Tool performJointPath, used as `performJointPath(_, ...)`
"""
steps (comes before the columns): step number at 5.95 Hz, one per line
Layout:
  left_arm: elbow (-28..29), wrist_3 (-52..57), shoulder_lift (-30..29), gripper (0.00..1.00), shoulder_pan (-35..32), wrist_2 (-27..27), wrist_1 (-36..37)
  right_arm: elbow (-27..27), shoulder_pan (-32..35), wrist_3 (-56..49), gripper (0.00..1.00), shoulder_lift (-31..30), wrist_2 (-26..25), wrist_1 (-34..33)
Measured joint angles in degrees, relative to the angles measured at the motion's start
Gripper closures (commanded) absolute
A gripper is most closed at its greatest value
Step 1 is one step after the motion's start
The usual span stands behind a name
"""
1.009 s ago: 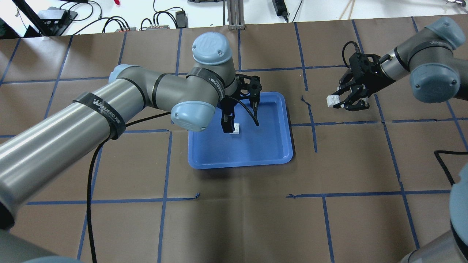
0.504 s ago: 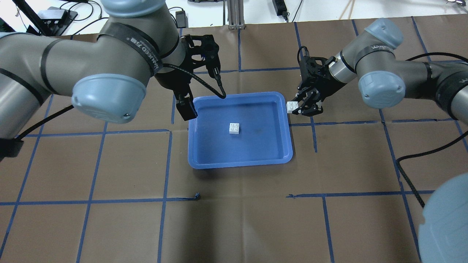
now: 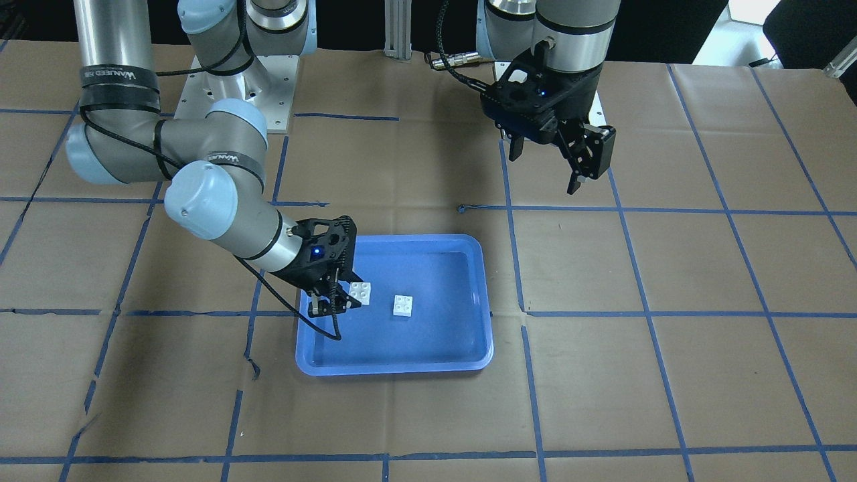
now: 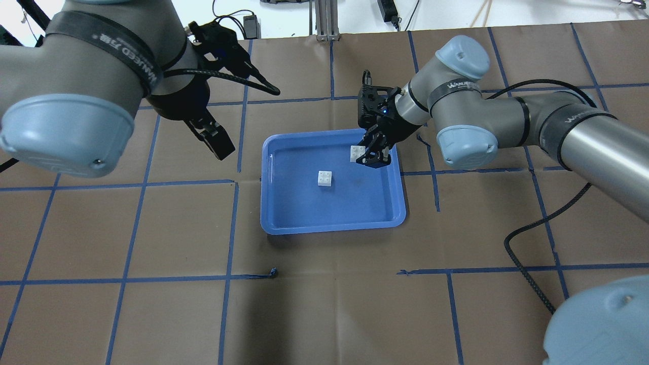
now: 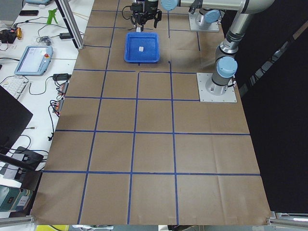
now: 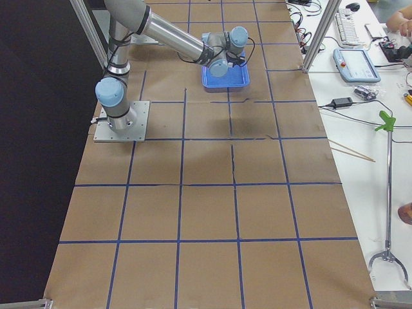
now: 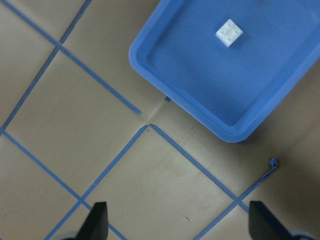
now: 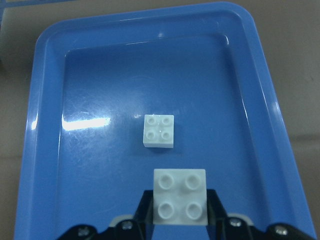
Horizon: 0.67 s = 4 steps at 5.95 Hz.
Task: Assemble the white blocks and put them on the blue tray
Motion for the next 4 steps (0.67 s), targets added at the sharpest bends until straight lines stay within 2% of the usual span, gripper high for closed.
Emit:
performJointPath(2, 0.69, -15.63, 0.53, 0.0, 1.75, -0.86, 0.1, 3.09, 1.95, 1.64, 0.65, 2.25, -0.28, -6.85)
performJointPath(4, 0.78, -19.14, 0.61, 0.0, 2.04, -2.91, -0.16, 4.04, 2.09, 1.86, 0.64, 4.2, -0.36, -10.04)
